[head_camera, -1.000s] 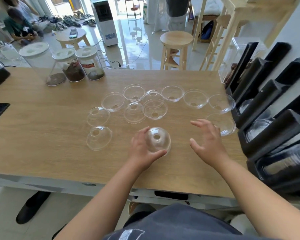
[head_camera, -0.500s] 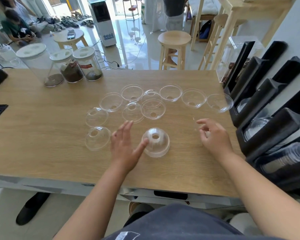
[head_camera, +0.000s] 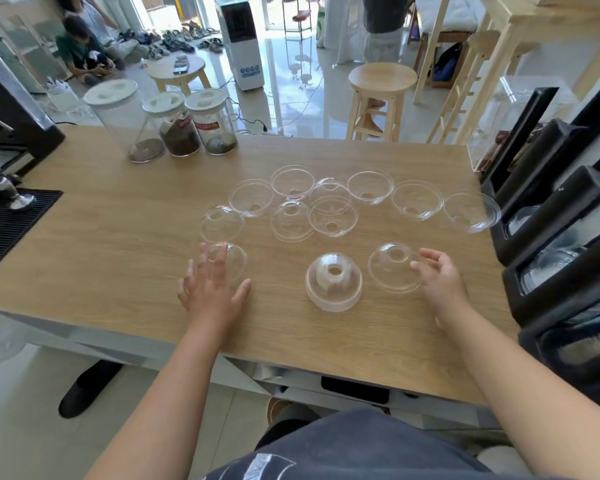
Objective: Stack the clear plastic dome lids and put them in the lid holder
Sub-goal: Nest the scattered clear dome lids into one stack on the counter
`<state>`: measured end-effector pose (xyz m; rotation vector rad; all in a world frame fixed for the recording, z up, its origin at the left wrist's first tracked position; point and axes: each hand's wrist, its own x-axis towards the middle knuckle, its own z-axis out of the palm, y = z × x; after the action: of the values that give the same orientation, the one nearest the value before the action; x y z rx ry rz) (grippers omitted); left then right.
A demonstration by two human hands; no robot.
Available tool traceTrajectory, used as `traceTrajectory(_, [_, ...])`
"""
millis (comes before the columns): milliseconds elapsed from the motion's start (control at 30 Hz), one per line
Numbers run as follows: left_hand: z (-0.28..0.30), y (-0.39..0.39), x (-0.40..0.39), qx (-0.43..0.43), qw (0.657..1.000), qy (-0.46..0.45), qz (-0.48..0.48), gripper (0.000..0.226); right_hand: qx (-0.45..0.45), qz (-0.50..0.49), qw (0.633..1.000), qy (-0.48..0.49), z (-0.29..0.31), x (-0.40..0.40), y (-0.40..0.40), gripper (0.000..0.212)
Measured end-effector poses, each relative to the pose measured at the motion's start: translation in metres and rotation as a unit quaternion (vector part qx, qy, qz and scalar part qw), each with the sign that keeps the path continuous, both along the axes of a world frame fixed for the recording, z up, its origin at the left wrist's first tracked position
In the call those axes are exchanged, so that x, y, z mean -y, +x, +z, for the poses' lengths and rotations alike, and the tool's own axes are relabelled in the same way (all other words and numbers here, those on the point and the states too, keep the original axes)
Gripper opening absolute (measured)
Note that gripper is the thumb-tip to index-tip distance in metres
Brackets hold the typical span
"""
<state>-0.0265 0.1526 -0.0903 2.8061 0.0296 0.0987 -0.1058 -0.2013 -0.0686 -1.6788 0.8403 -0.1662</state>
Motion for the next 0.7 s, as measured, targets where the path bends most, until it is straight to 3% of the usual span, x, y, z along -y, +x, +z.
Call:
traceTrajectory(167, [-0.004,-0.007,0.005,0.027,0.999,-0.033,-0.024,0.071,-0.022,0.158,0.959,-0.235,-0.009,-0.002,-0.001,0.081])
traceTrajectory(267, [-0.005,-0.01,0.012,0.075,0.989,-0.098,-0.08,0.056,-0.03,0.218,0.916,-0.335,-0.016,-0.004,0.004,0.093])
traceTrajectory(400, [-0.006,-0.014,0.021,0.028,0.973,-0.206,-0.097,0.042,-0.012,0.215,0.918,-0.333,-0.018,-0.003,0.011,0.088])
traceTrajectory(600, [-0.002,-0.018,0.026,0.038,0.961,-0.252,-0.11,0.046,0.105,0.14,0.932,-0.317,-0.003,-0.02,0.007,0.079])
traceTrajectory(700, [0.002,-0.018,0.028,0.054,0.956,-0.269,-0.101,0.045,0.162,0.178,0.923,-0.3,0.012,-0.049,0.005,0.079])
